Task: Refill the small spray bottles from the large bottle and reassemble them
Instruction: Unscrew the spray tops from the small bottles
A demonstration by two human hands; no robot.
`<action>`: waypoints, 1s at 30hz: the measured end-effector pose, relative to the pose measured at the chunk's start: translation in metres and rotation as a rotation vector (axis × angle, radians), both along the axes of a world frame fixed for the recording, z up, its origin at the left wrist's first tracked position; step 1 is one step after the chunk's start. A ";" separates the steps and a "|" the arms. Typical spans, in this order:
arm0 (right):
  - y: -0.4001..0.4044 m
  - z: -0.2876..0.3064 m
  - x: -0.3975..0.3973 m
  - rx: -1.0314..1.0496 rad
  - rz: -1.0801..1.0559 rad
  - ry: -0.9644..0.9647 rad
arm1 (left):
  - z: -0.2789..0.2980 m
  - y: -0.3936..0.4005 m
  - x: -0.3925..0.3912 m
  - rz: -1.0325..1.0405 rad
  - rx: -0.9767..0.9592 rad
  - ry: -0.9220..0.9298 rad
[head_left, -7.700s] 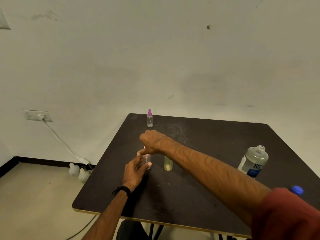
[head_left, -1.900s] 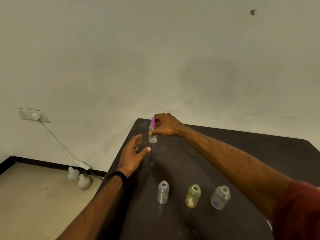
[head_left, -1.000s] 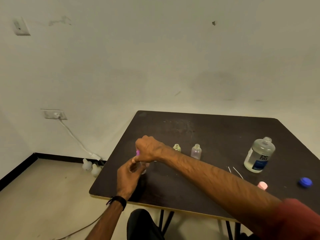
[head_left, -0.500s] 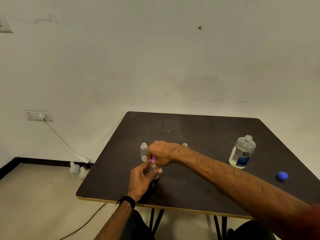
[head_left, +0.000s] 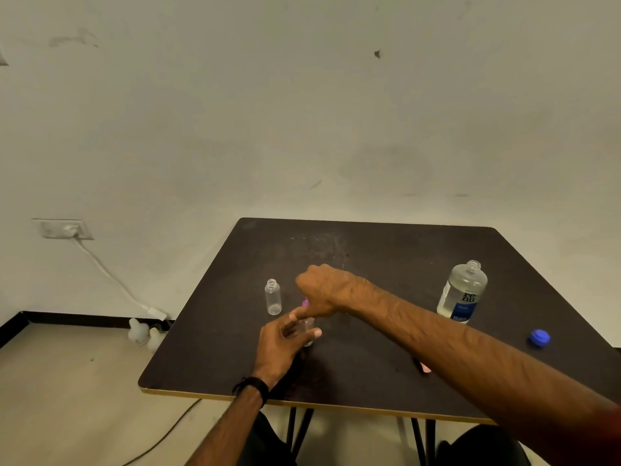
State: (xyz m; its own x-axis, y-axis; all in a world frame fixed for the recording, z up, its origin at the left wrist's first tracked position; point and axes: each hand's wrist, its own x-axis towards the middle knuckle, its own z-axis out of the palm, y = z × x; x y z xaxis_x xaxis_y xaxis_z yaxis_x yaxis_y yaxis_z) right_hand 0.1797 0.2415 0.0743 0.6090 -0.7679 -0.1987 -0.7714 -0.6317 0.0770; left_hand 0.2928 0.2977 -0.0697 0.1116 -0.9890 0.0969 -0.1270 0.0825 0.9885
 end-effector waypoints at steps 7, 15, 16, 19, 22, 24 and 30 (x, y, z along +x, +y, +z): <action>-0.005 -0.003 -0.005 0.166 0.022 0.008 | -0.002 -0.003 -0.001 -0.026 0.036 -0.021; -0.006 -0.009 -0.006 0.152 0.048 -0.044 | -0.002 -0.003 -0.003 -0.029 0.039 0.011; -0.006 -0.008 -0.007 0.171 0.061 -0.040 | -0.003 -0.003 -0.002 -0.029 0.043 0.008; -0.007 -0.008 -0.006 0.171 -0.014 -0.026 | -0.003 -0.002 -0.002 -0.042 0.031 -0.022; -0.002 -0.008 -0.004 0.063 -0.042 -0.020 | -0.003 -0.002 -0.003 -0.036 0.027 0.017; -0.001 -0.008 -0.004 0.072 -0.010 -0.029 | -0.003 -0.003 -0.003 -0.047 0.037 0.010; -0.006 -0.008 -0.003 0.163 0.004 -0.033 | -0.005 -0.004 -0.003 -0.051 0.025 -0.012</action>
